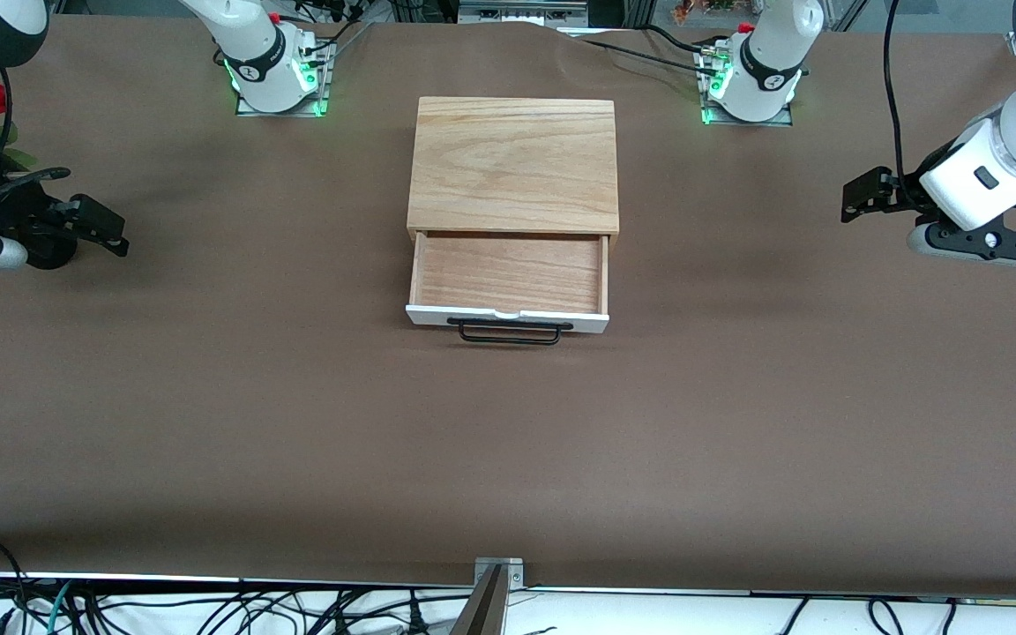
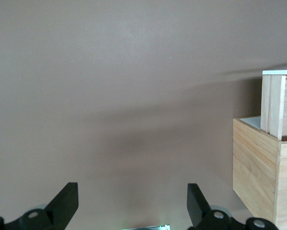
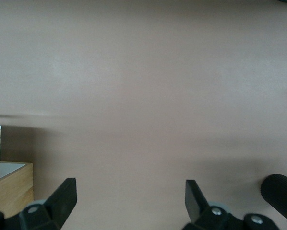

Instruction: Close drawer with both arms simultaneously

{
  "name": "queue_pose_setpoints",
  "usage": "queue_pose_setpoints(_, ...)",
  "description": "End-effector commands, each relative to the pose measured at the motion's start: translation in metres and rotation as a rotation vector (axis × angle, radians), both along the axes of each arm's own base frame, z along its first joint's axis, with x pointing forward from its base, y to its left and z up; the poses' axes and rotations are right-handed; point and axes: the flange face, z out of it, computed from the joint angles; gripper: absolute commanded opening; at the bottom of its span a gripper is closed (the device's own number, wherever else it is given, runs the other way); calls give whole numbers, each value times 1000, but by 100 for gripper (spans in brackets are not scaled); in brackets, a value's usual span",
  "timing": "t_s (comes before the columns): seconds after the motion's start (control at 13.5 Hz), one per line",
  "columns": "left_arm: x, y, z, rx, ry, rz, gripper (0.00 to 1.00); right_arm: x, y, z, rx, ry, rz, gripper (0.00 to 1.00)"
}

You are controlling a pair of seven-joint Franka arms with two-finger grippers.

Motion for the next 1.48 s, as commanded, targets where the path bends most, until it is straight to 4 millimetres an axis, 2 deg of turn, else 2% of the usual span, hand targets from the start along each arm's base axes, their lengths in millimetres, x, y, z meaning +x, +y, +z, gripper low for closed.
queue_pose_setpoints(0.0, 3, 0, 6, -26, -4, -11, 100, 2, 1, 5, -12, 6, 11, 100)
queue_pose_setpoints(1.4, 2, -4, 6, -41, 1, -3, 100, 2, 1, 6, -12, 5, 11, 100)
